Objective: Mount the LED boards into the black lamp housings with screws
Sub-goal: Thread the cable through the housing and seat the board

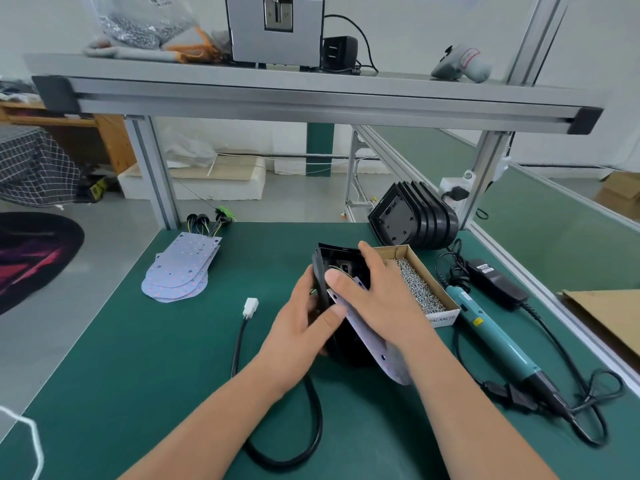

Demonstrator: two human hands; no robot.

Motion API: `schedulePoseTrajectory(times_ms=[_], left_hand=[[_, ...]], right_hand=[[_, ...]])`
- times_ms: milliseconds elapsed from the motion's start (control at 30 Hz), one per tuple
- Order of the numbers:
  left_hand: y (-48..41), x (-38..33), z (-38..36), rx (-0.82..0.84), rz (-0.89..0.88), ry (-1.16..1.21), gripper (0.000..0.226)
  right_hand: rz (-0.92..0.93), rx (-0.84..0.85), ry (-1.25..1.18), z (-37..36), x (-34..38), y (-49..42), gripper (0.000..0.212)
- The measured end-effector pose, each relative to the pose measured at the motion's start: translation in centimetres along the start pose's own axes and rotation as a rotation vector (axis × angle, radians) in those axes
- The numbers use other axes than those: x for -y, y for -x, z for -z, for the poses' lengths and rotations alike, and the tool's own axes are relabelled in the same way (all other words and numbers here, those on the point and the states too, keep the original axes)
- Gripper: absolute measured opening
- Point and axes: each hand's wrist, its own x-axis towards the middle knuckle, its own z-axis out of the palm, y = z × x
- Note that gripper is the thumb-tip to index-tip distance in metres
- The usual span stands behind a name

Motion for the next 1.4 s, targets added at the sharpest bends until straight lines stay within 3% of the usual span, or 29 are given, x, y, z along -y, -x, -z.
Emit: schedulePoseTrajectory(times_ms=[167,267,367,600,733,833,1100,1267,1400], left_hand=[[-0.5,0.2,0.4,-0.026,0.063,0.228,0.036],[-0.7,0.1,0.6,-0.054,0.116,0.288,0.034],[-0.8,0.4,0.7,-0.093,0.138,0.295,0.033],[-0.9,0.6,0.9,-0.15,0.181,0.293,0.03],[-0.8,0.5,0.7,-0.12,0.166,0.289,0.032],[-0.8,0.6,0.6,-0.094,0.183,0.311,0.042],[-1.2,2.0,1.1,-0.168,0.255,0.345,0.065],[-1.3,2.4,1.0,-0.25,0.227,0.316,0.074],[-1.4,2.2,0.7,-0.268,0.213,0.239,0.062]], right_hand=[[0.081,0.12,0.041,2.3,-0.9,0.5,0.067],[0.044,0.195,0.204,3.7,-1.4,1.2,0.069],[0.02,0.175,0.258,4.3,-1.8,1.6,0.057],[-0.04,0.029,-0.161,4.6,-2.8,1.3,0.023],[-0.092,0.029,-0.405,4.9,-3.2,1.1,0.022],[-0.118,-0.066,-0.456,4.2,-3.3,0.9,0.019],[0.018,-0.306,-0.067,0.7,-1.1,1.8,0.017],[0.05,-0.209,0.071,0.4,-0.7,2.2,0.021],[0.11,-0.155,0.173,1.0,-1.2,2.1,0.016]])
